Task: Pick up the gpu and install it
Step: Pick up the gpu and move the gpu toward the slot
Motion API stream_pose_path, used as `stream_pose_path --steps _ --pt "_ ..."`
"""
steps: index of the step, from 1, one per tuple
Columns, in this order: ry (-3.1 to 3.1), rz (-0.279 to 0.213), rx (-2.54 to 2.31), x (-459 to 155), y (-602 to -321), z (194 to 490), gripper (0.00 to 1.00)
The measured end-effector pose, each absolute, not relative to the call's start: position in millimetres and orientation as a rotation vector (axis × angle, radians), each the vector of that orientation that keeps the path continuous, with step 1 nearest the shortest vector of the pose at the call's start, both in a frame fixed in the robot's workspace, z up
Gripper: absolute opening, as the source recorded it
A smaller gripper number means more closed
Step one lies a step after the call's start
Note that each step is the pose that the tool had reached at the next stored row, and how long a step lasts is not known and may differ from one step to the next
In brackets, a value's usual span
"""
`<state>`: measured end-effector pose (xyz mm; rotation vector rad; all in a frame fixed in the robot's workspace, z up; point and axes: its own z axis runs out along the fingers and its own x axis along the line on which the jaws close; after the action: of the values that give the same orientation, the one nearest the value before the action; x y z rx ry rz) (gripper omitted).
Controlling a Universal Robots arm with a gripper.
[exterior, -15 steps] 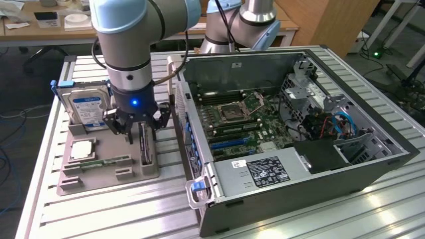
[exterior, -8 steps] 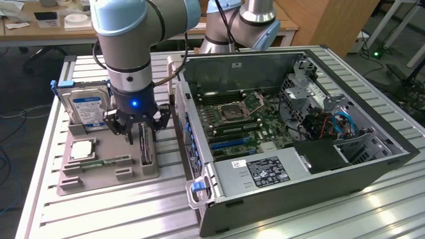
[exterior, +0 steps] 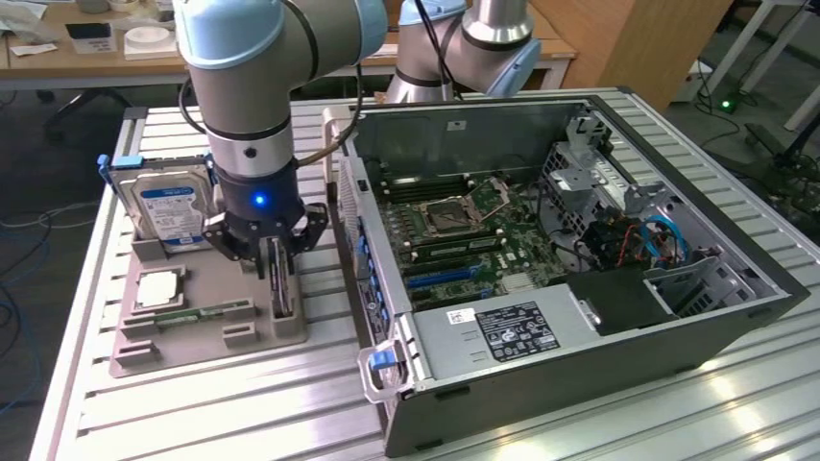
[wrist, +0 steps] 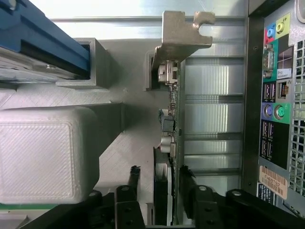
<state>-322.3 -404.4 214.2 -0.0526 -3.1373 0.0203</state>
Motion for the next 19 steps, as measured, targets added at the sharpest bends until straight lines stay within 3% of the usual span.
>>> stream_pose_path --steps 3,8,9,19 --pt "-3.137 0.020 -0.053 -322.3 -404.4 214.1 0.33" --pt "-3.137 0.020 -0.053 -322.3 -404.4 214.2 0.32" --pt "-3.137 0.020 -0.053 -322.3 -404.4 214.2 0.27" --pt "-3.138 0.020 -0.053 -322.4 -404.4 216.0 0.27"
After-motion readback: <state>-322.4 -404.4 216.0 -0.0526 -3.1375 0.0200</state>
